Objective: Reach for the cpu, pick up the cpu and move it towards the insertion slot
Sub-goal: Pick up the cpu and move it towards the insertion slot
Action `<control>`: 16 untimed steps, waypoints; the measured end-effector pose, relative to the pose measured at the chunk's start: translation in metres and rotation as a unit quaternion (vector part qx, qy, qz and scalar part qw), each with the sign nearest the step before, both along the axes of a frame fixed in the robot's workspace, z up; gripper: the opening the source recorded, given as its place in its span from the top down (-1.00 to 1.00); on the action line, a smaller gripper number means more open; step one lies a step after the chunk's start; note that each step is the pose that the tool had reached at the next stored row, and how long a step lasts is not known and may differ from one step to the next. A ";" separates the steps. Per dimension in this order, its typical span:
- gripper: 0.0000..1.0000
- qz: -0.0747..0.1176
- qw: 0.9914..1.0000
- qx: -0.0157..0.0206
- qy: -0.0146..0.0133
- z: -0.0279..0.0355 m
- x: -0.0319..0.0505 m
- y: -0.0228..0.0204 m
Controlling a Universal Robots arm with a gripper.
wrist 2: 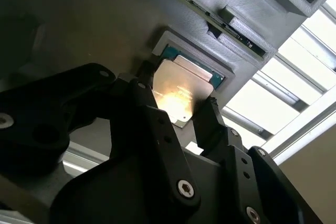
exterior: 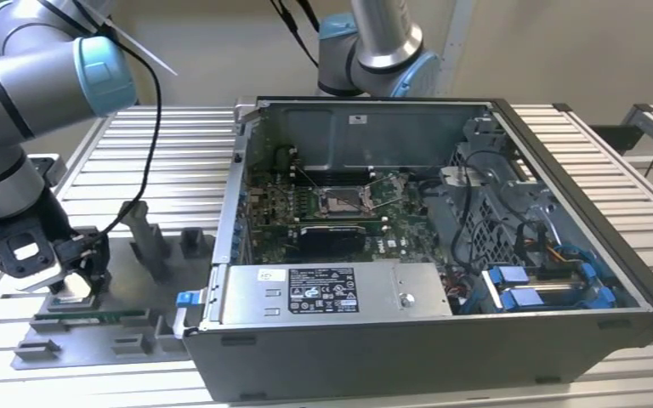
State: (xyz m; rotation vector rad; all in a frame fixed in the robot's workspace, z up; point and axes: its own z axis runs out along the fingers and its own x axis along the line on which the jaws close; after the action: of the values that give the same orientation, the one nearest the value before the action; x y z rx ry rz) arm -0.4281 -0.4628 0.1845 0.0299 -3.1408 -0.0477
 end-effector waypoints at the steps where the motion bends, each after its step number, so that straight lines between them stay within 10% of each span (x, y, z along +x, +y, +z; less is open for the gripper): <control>1: 1.00 0.000 1.000 0.000 0.000 0.0000 0.0000 0.0000; 16: 1.00 0.000 1.000 0.000 0.000 0.0451 -0.0001 0.0000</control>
State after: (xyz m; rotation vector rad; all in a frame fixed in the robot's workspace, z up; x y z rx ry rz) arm -0.4282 -0.4628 0.2296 0.0298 -3.1408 -0.0477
